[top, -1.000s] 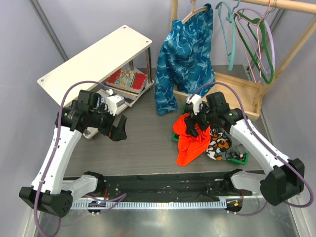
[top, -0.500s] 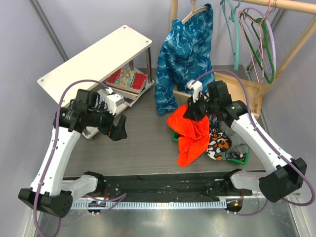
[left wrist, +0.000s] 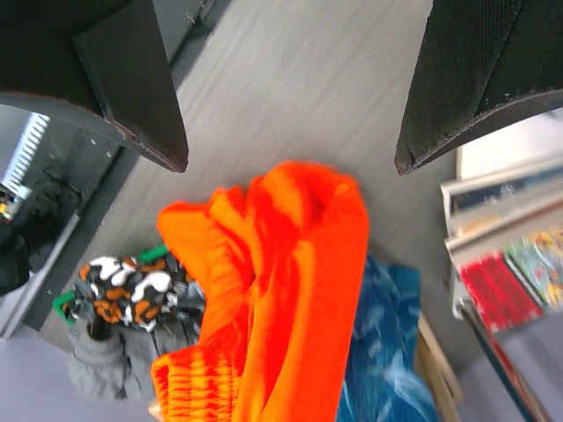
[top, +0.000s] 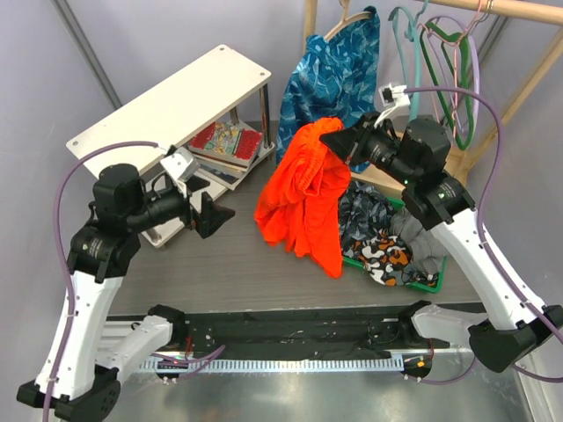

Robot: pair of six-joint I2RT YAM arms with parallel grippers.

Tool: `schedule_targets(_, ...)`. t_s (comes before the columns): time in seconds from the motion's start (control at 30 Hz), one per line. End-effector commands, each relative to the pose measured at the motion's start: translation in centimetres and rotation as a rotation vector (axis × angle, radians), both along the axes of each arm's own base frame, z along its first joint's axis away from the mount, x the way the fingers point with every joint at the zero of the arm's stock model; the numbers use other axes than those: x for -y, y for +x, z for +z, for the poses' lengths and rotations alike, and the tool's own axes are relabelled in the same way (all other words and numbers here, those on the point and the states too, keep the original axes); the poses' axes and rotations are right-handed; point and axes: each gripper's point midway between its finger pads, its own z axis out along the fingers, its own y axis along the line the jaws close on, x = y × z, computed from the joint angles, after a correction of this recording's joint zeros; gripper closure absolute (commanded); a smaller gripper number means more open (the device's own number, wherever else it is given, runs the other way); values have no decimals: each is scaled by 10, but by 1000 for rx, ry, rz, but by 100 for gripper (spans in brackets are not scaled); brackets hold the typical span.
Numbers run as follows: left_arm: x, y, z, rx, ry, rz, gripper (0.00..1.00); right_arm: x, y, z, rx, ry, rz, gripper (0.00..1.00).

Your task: Place the shorts on the hanger

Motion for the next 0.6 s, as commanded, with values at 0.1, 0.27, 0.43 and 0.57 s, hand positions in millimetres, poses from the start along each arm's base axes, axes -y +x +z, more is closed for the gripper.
schedule_targets(0.1,34,28,48,302,75,35,4,0,-5,106,97,353,-168,99)
schedule_targets(0.27,63,37,50,385,122,44,2,-9,0,105,37,381,-279,99)
schedule_targets(0.43,93,39,43,450,129,26,0,-20,-1,108,27,406,-286,99)
schedule_targets(0.57,106,60,40,421,99,120,0,-27,-7,109,35,438,-266,99)
